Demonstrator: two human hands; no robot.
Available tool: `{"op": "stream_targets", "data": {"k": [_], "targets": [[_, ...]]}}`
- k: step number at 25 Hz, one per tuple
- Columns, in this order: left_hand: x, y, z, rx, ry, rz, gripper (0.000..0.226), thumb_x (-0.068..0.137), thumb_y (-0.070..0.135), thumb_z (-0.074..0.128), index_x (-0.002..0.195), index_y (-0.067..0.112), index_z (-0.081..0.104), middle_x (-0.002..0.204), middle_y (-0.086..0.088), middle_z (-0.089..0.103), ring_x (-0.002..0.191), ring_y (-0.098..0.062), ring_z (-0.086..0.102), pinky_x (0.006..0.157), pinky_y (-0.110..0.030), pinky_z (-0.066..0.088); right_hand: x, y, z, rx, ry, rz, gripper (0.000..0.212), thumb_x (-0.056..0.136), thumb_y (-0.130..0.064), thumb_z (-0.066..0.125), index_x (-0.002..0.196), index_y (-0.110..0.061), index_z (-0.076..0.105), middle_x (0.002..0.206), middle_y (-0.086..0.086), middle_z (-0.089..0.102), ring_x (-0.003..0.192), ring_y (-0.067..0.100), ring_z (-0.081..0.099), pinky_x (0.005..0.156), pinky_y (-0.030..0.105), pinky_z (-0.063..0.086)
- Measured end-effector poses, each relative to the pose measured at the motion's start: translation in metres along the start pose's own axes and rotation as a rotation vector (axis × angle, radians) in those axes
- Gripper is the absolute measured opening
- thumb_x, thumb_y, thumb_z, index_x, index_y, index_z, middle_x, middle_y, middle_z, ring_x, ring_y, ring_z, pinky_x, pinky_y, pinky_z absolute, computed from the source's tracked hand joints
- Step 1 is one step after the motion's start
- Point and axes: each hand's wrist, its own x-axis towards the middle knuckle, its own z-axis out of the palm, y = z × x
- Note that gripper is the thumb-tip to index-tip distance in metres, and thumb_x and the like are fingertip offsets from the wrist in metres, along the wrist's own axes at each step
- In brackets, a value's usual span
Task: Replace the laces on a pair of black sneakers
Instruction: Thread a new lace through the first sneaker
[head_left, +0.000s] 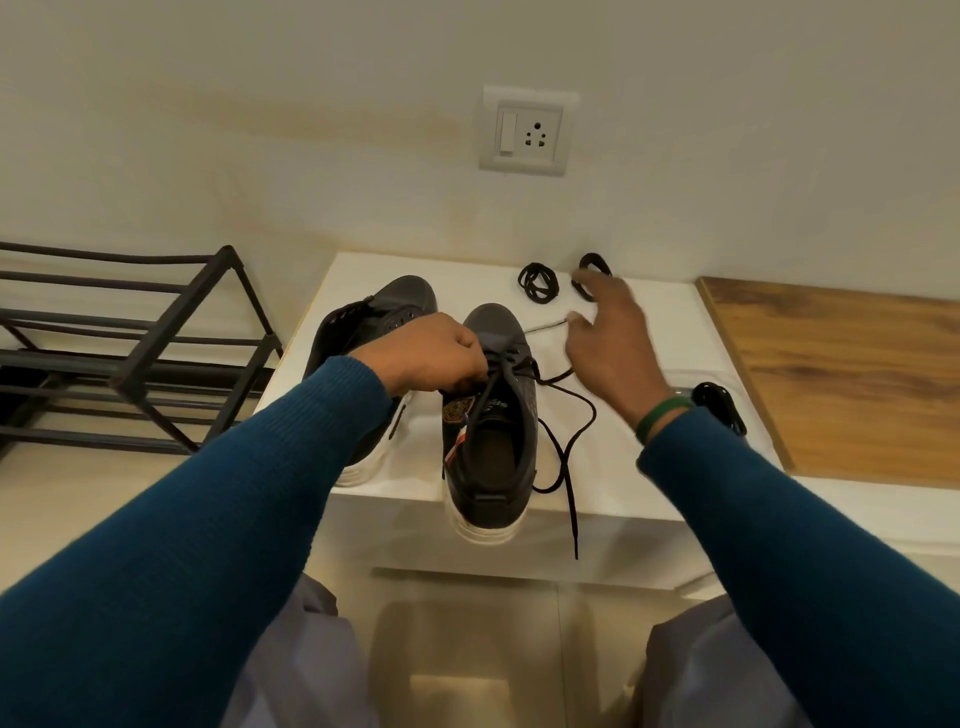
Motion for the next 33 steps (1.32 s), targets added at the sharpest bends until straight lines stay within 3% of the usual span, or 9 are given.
{"op": "stream_targets", "data": {"k": [3,6,9,13,16,21,24,26,33], "targets": [[-0.001,0.001,-0.001,0.011,-0.02,-0.008,0.016,0.089,0.02,0.063,0.095,0.008,0.073,0.084,-0.005,0.069,0.076,-0.016,0.06,0.077,-0.032,0.054,-0.005,-0.016,0.008,-0.262,-0.364,-0.538,0.033,0.097,-0.011,0.054,0.126,-0.023,0.066,0.123,0.001,0.062,0.116,0.023,0.054,0.097,0.044,0.045],[-0.001,0.004,-0.001,0.02,-0.039,-0.012,0.017,0.09,0.018,0.061,0.094,0.007,0.073,0.082,-0.006,0.066,0.076,-0.016,0.059,0.073,-0.03,0.051,-0.004,-0.019,0.016,-0.425,-0.394,-0.519,0.018,0.097,-0.015,0.057,0.108,-0.019,0.071,0.103,0.0,0.058,0.096,0.024,0.057,0.079,0.037,0.047],[-0.001,0.004,-0.002,0.022,-0.023,-0.016,0.017,0.093,0.022,0.059,0.094,0.011,0.072,0.087,-0.004,0.069,0.078,-0.015,0.061,0.07,-0.026,0.051,-0.003,-0.021,0.015,-0.263,-0.171,-0.438,0.022,0.087,0.002,0.053,0.087,-0.02,0.057,0.096,0.003,0.052,0.086,0.026,0.054,0.073,0.037,0.044],[-0.001,0.0,-0.002,-0.009,-0.023,-0.027,0.016,0.093,0.022,0.06,0.096,0.012,0.072,0.089,-0.004,0.07,0.078,-0.013,0.059,0.066,-0.023,0.049,0.018,-0.015,-0.014,0.745,0.476,0.252,0.027,0.092,0.001,0.038,0.083,-0.017,0.056,0.093,0.01,0.06,0.069,0.021,0.062,0.065,0.037,0.058],[-0.001,0.0,-0.001,-0.007,-0.026,-0.018,0.018,0.093,0.022,0.06,0.098,0.009,0.071,0.087,-0.003,0.068,0.077,-0.013,0.058,0.065,-0.023,0.049,0.021,0.007,-0.019,0.567,0.248,0.461,0.022,0.101,-0.008,0.042,0.093,-0.012,0.062,0.106,0.013,0.065,0.063,0.015,0.064,0.059,0.034,0.061],[0.001,-0.001,-0.001,0.022,0.022,0.072,0.01,0.091,0.023,0.064,0.097,0.018,0.07,0.095,-0.001,0.07,0.085,-0.011,0.064,0.074,-0.025,0.054,0.01,0.007,0.006,-0.243,0.007,0.18,0.037,0.098,-0.02,0.052,0.133,-0.008,0.054,0.129,0.013,0.056,0.116,0.03,0.055,0.099,0.046,0.047],[0.001,0.0,0.0,0.072,0.044,0.149,0.003,0.092,0.028,0.068,0.092,0.027,0.07,0.091,0.01,0.068,0.085,-0.004,0.063,0.069,-0.017,0.044,-0.003,-0.007,0.006,-0.107,-0.15,-0.164,0.03,0.098,-0.039,0.056,0.119,-0.022,0.069,0.107,-0.006,0.064,0.098,0.004,0.057,0.083,0.031,0.049],[-0.001,0.001,0.0,0.166,0.051,0.186,0.006,0.093,0.032,0.066,0.091,0.027,0.069,0.088,0.01,0.067,0.082,-0.005,0.062,0.066,-0.018,0.043,-0.016,-0.016,0.009,-0.067,-0.322,-0.223,0.024,0.094,-0.044,0.061,0.104,-0.027,0.076,0.086,-0.014,0.065,0.082,0.0,0.058,0.067,0.018,0.042],[-0.002,0.0,-0.004,-0.197,0.011,-0.022,0.012,0.098,0.009,0.053,0.099,0.01,0.065,0.089,-0.006,0.069,0.079,-0.012,0.07,0.065,-0.02,0.059,-0.005,-0.016,0.008,0.218,-0.348,0.214,0.011,0.088,-0.011,0.065,0.085,-0.011,0.075,0.08,0.009,0.073,0.064,0.013,0.066,0.053,0.021,0.053]]}}
